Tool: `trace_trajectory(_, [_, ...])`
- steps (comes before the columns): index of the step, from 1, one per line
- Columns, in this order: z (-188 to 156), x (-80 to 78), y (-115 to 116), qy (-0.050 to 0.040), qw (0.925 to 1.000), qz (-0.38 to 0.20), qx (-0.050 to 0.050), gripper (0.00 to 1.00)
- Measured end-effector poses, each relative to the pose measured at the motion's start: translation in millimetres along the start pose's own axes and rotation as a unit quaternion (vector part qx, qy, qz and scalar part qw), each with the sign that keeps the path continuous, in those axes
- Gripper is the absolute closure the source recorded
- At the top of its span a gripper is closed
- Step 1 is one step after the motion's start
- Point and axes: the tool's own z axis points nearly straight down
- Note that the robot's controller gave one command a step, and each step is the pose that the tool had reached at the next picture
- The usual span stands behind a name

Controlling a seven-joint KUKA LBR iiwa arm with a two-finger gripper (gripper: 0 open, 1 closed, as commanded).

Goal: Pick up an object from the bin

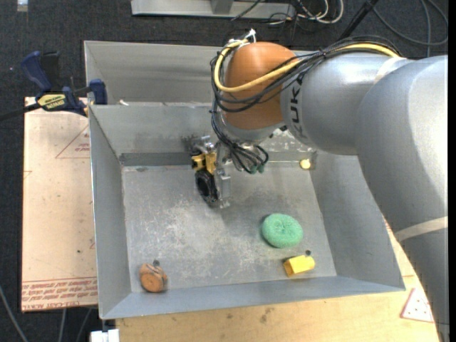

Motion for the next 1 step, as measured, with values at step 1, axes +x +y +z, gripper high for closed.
trace_trajectory(1, [0.2,4.4,-5.4,-0.0047,0.999,-0.044,-0.001,1.0])
